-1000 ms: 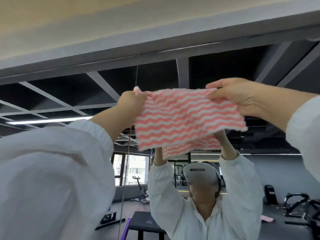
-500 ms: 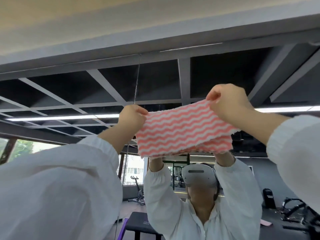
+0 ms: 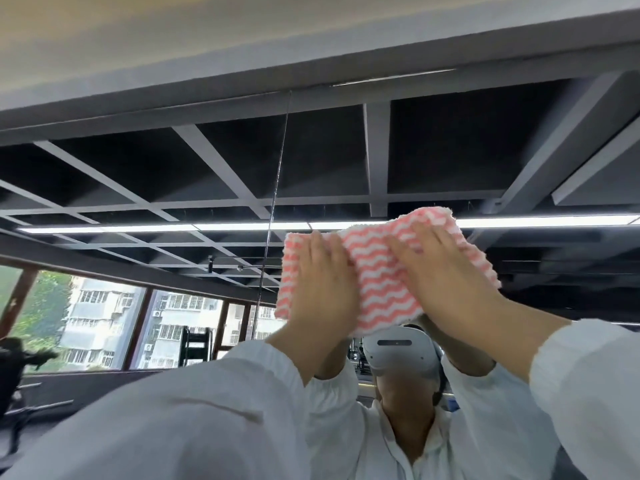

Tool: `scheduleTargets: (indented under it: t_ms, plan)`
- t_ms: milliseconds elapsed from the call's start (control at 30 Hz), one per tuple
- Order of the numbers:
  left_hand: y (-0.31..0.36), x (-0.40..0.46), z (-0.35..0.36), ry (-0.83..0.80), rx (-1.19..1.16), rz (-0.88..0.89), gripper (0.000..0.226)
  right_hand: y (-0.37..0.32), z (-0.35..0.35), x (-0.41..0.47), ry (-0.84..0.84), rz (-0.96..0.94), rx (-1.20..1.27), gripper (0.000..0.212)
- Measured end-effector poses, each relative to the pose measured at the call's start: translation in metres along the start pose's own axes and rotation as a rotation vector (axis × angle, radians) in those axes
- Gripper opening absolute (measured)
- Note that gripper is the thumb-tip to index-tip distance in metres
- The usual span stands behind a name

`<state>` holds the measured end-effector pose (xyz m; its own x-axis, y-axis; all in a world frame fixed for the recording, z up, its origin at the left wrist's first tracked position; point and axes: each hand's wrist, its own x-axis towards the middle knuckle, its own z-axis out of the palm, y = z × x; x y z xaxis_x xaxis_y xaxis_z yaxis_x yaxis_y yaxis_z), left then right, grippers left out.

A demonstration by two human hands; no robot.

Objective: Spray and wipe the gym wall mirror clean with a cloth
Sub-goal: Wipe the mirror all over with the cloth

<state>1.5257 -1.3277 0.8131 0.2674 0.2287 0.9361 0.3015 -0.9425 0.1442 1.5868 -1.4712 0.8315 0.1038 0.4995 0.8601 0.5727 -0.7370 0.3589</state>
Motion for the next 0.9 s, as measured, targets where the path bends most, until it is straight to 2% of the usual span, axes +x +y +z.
scheduleTargets:
  t_ms: [33,100,167,233,367,533,700,900]
  plan:
    - [0.0,-0.001,0.007,-0.02,0.036,0.006,0.056,0.001,0.008,0.0,-0.029,-0.008,0.028,0.062]
    - [-0.002,0.0,0.018,-0.01,0.134,0.013,0.069,-0.002,0.021,0.002,0.019,-0.039,0.007,0.06]
    - [-0.007,0.006,0.024,0.025,0.16,0.026,0.082,-0.002,0.027,0.01,-0.001,-0.061,-0.045,0.062]
    - [-0.011,0.015,0.026,0.069,0.146,0.053,0.085,-0.002,0.023,0.021,0.024,-0.058,-0.097,0.067]
    - [-0.016,0.042,0.02,0.144,0.128,0.098,0.085,0.005,0.022,0.044,0.02,0.001,-0.08,0.057]
    - [-0.024,0.075,0.01,0.172,0.141,0.121,0.061,0.005,0.012,0.079,0.009,0.003,-0.056,0.057]
    - [-0.031,0.097,0.002,0.183,0.118,0.141,0.059,0.004,0.008,0.106,0.067,0.016,-0.029,0.058]
    - [-0.027,0.102,0.001,0.204,0.161,0.086,0.06,0.0,0.01,0.11,0.149,0.056,-0.077,0.065]
